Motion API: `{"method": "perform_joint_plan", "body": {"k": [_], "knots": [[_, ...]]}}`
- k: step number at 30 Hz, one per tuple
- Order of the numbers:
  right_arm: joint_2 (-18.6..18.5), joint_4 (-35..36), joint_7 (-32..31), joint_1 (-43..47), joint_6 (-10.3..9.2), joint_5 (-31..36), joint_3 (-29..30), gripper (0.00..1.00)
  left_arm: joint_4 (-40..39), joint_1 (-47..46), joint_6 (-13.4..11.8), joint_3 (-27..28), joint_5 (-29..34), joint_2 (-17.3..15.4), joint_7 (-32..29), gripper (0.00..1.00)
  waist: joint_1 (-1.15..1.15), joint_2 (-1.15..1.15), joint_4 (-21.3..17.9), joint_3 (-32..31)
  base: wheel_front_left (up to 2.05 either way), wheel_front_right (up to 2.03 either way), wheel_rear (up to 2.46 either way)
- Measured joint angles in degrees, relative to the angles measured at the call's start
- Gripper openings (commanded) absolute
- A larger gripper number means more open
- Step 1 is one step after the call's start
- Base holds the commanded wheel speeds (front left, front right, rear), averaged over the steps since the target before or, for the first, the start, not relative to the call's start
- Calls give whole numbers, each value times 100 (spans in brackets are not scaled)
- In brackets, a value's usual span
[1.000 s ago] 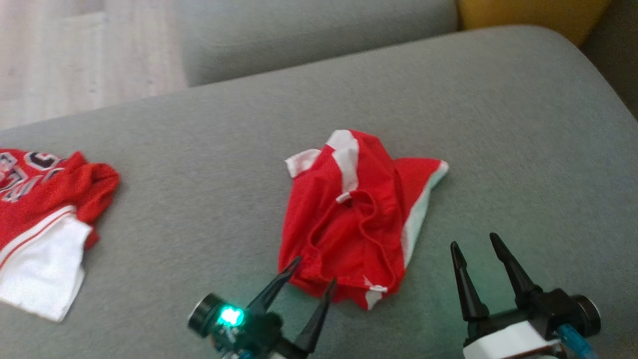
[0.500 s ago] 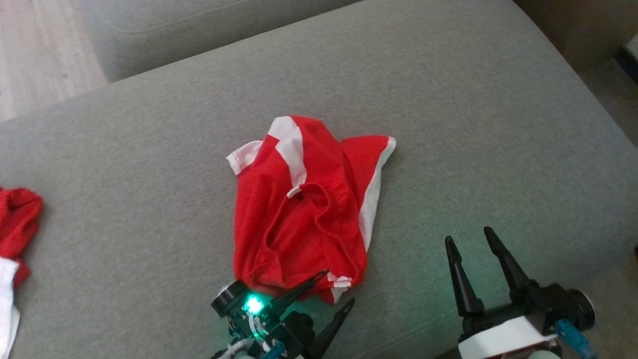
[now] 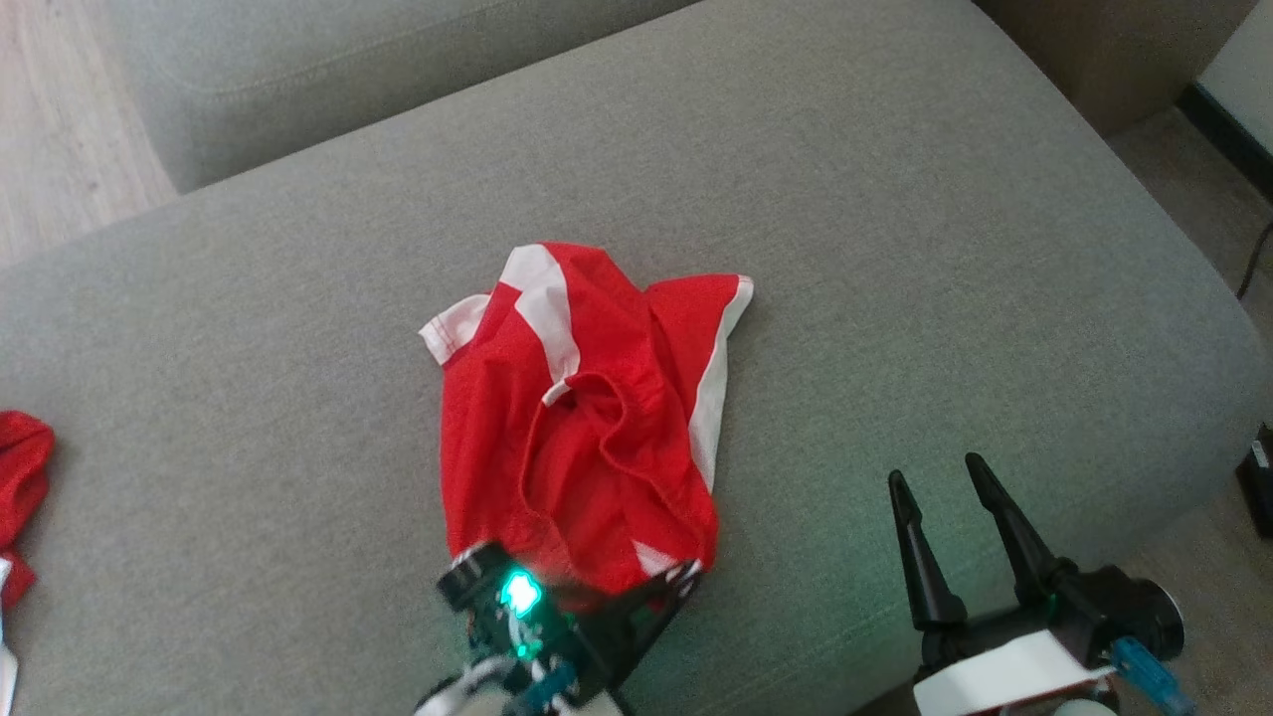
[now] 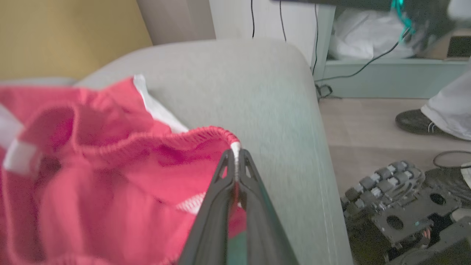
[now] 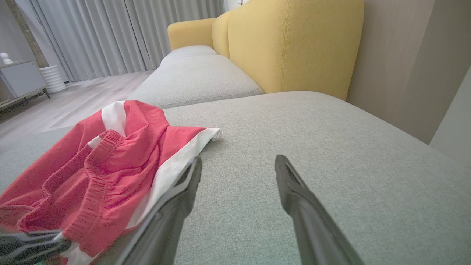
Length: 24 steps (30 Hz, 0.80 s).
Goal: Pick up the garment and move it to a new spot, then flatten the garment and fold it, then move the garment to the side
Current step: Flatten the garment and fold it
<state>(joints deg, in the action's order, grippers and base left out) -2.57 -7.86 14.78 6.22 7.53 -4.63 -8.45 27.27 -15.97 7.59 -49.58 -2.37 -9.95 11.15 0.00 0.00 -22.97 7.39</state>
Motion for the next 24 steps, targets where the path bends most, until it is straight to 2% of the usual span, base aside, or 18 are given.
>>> {"method": "perform_joint_plan", "body": {"k": [5,10,14,17,22,24], "knots": [[0,-2,0,37,0,-42,13,100,-624,-618,0,-109,-579,-41,-48,0,0,0,80,-146,0,0,0],[0,-5,0,74,0,-42,10,100,-1752,-1215,-1,256,-1227,-242,-176,0,0,0,363,-284,0,0,0],[0,-3,0,121,0,-42,13,100,-2557,-1305,-157,855,-1518,-760,-492,0,0,0,646,-382,0,0,0],[0,-2,0,146,0,-42,8,100,-2791,-1178,-265,1094,-1714,-1053,-675,0,0,0,791,-402,0,0,0],[0,-8,0,133,0,-118,-51,100,-2914,-198,-516,1567,-2048,-1826,-803,0,0,0,1136,-320,0,0,0],[0,-31,0,118,0,-199,-59,100,-2827,143,-580,1681,-2085,-2040,-724,0,0,0,1272,-248,0,0,0]]}}
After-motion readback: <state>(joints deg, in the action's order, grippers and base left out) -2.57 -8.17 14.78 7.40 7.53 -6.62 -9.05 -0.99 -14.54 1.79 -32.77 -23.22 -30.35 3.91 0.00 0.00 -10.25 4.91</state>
